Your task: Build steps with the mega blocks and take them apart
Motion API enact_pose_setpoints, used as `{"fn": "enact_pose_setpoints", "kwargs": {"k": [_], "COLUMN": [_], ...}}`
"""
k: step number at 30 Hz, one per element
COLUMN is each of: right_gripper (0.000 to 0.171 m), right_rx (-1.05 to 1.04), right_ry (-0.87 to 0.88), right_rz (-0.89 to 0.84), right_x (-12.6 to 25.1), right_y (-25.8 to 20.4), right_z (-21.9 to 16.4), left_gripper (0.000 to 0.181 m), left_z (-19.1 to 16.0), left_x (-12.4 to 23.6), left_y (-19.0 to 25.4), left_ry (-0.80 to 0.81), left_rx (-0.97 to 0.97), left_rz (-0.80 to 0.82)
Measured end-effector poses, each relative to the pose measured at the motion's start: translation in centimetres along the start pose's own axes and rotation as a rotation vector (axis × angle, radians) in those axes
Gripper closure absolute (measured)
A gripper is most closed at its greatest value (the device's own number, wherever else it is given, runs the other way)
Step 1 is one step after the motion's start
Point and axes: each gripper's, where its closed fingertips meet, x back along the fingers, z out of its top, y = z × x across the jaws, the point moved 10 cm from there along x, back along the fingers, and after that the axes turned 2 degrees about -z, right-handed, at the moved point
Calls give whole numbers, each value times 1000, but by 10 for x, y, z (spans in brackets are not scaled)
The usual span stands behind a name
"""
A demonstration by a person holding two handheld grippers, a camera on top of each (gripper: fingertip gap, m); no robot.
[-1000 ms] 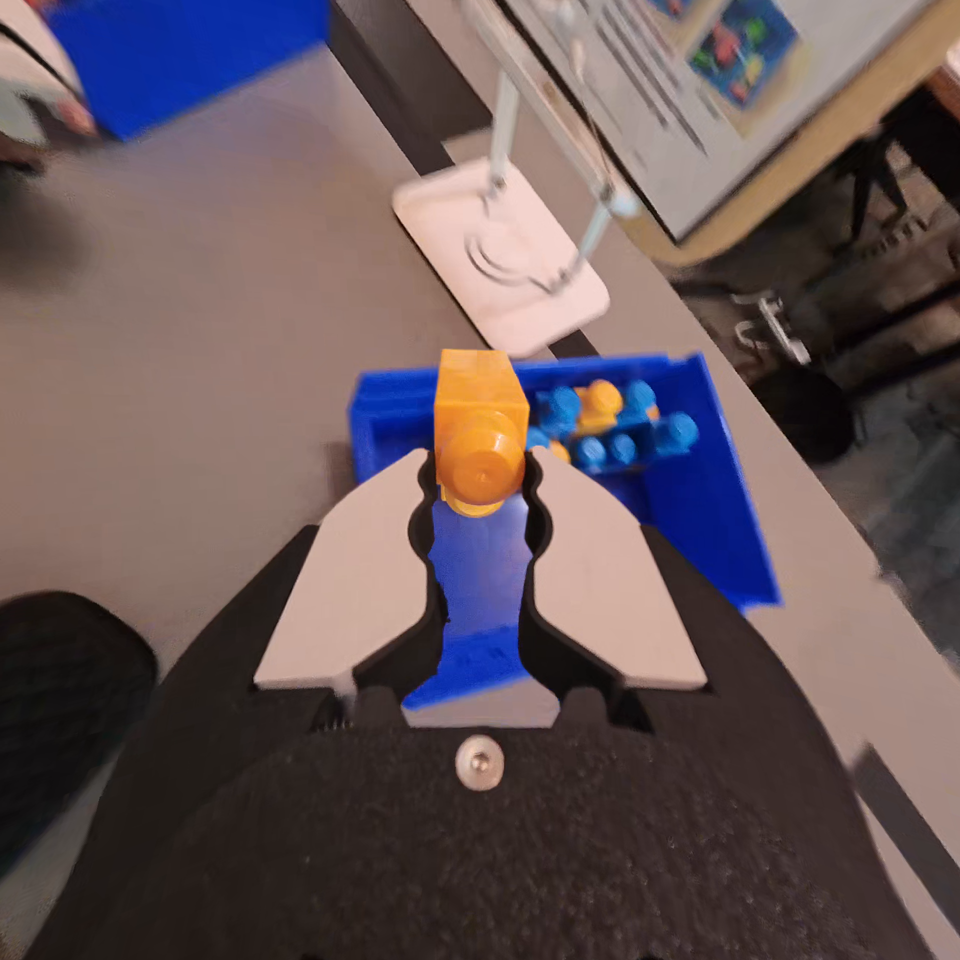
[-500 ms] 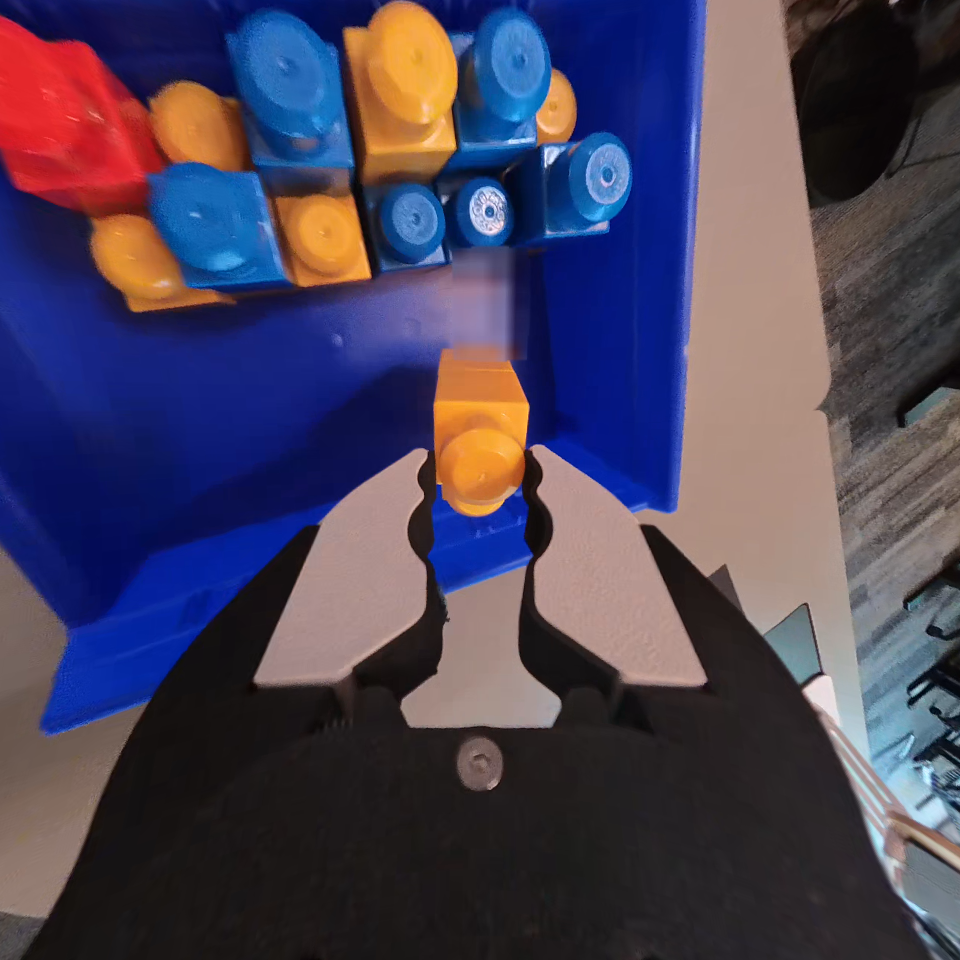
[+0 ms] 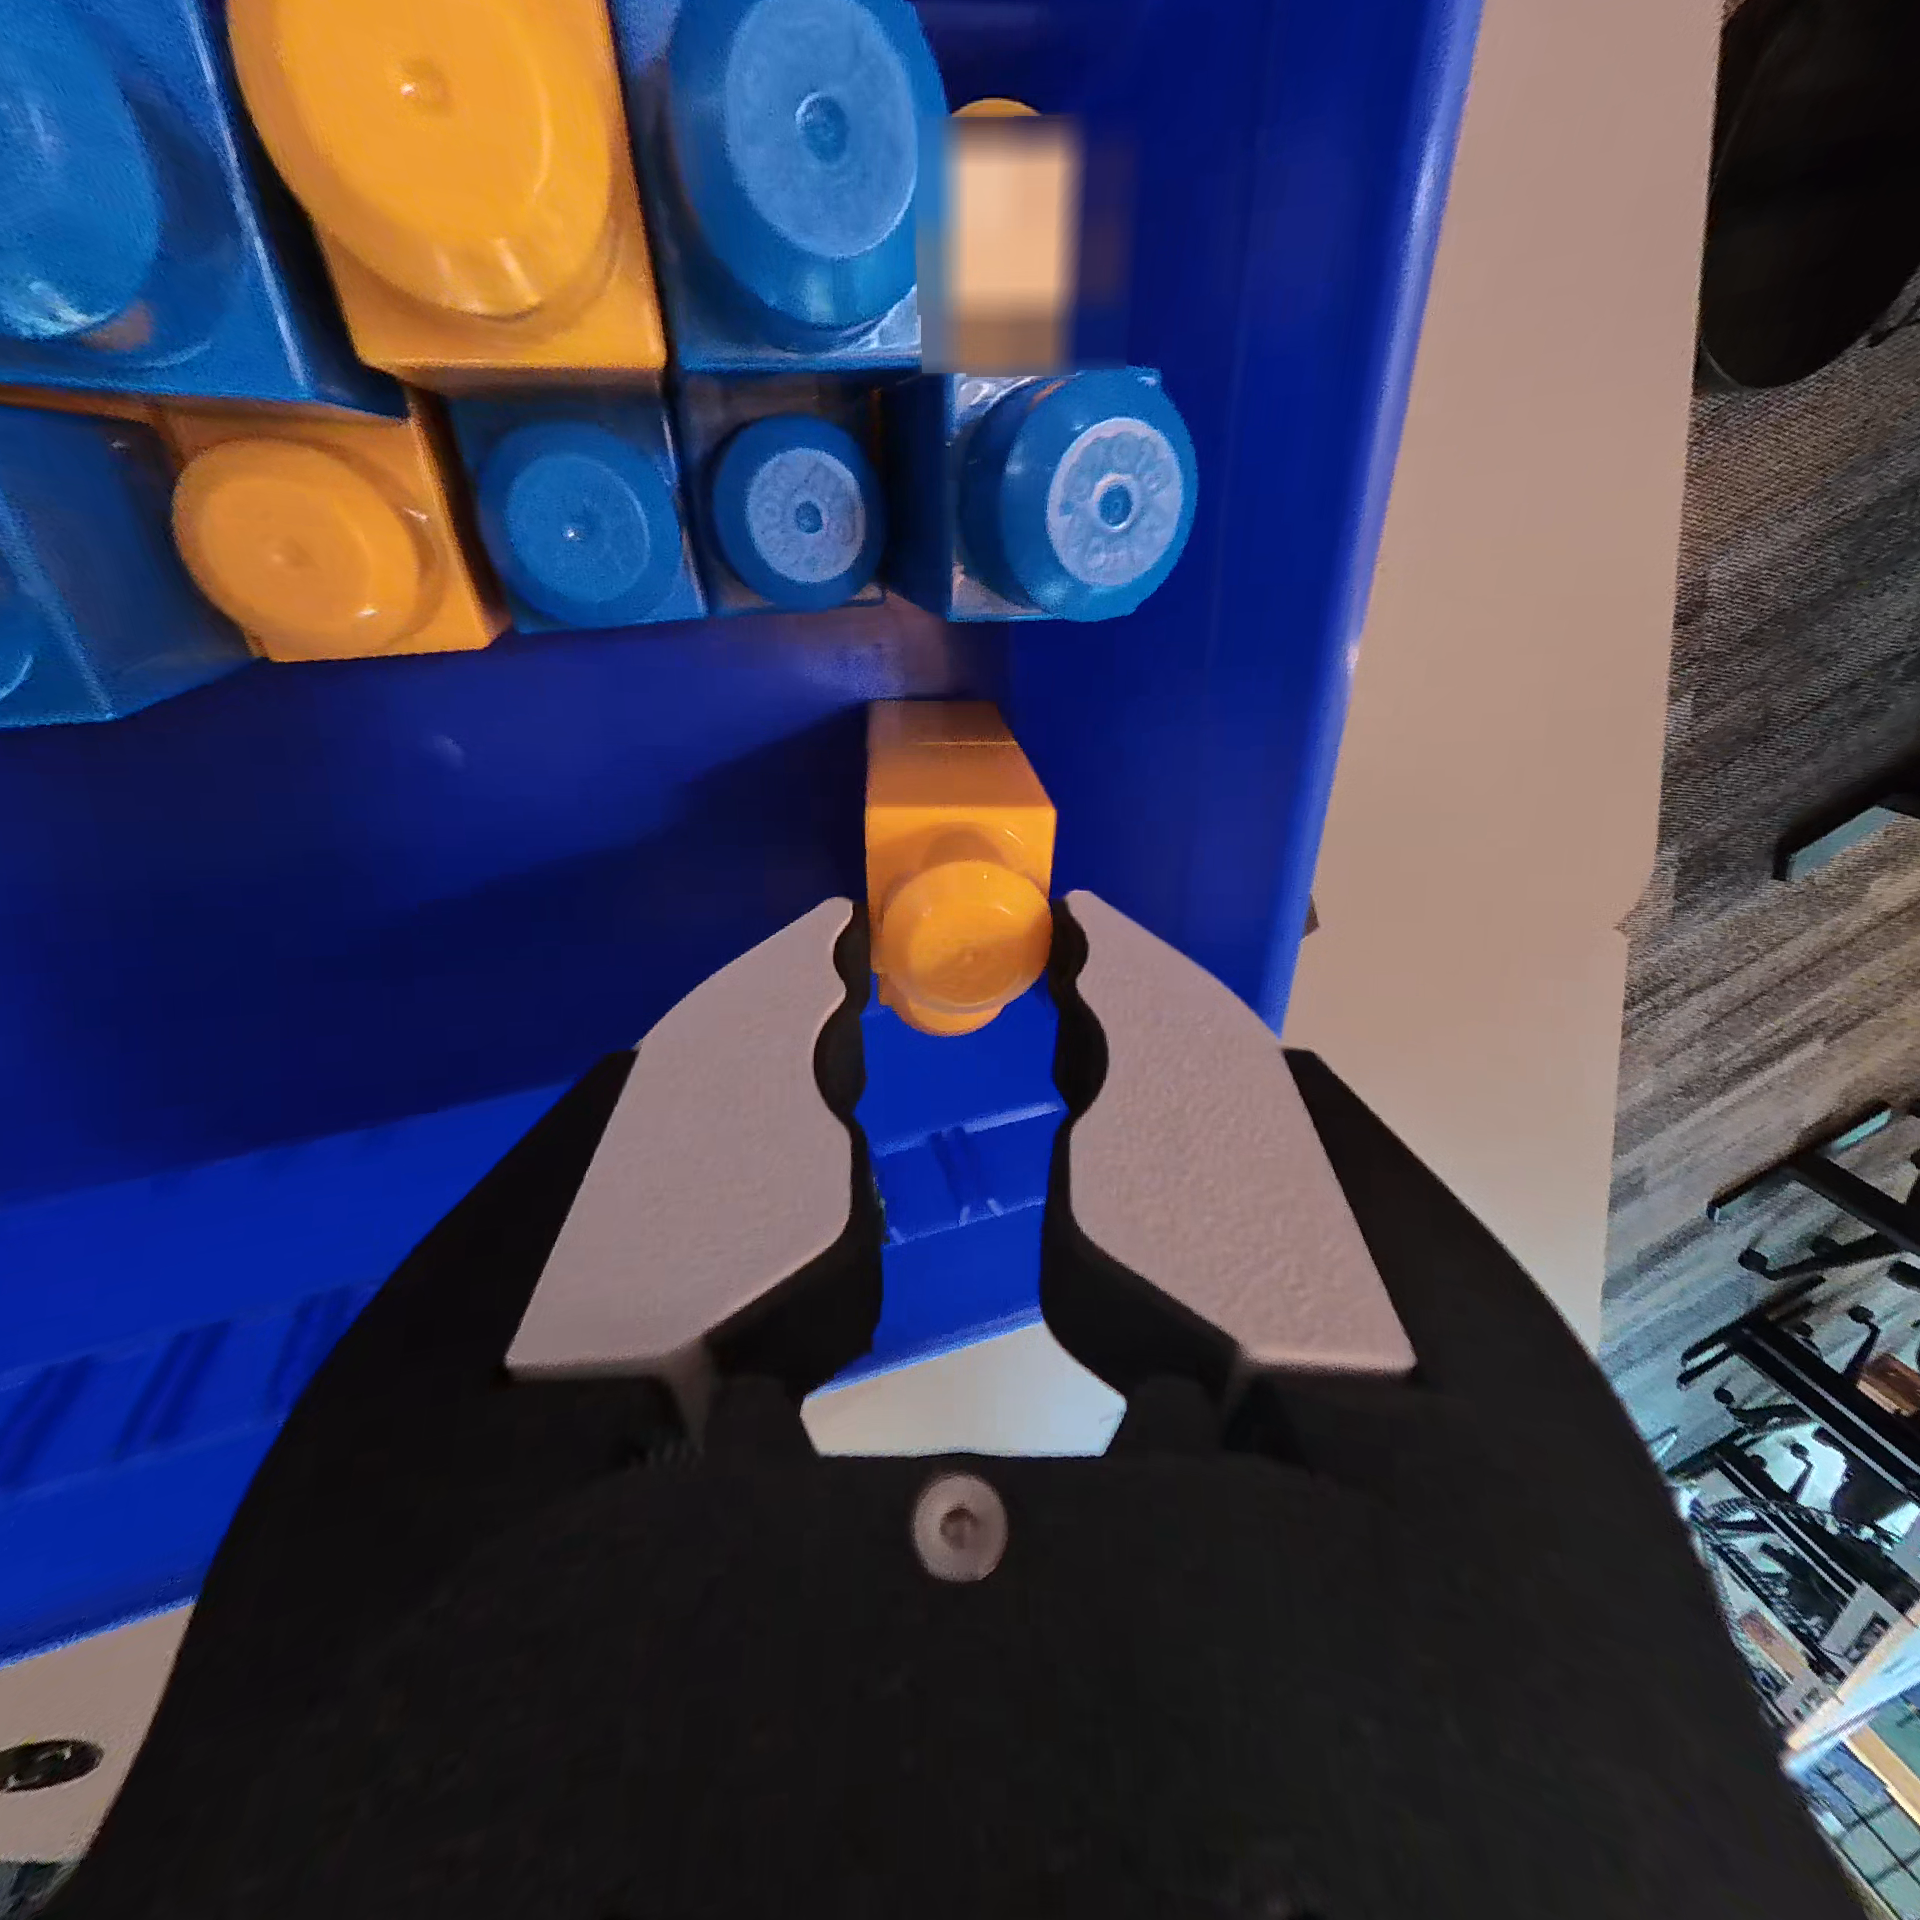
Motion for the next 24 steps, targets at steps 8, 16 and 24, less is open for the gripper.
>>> {"fn": "enact_pose_setpoints", "kwargs": {"k": [8,16,24], "right_gripper": [134,137,158], "right_rx": [-19,-175,-512], "right_ry": [118,729,1314], "right_rz": [-122,-336,-211], "right_x": [39,143,165], "right_y": [0,-57,-176], "right_z": [-1,18,47], "left_gripper": [181,181,181], "left_z": [-1,9,16], "left_x": [0,7,15], "left_y": [-1,-2,-5], "left_ry": [-6,57,118], "left_rx": [3,19,-2], "left_rz": [1,56,166]}}
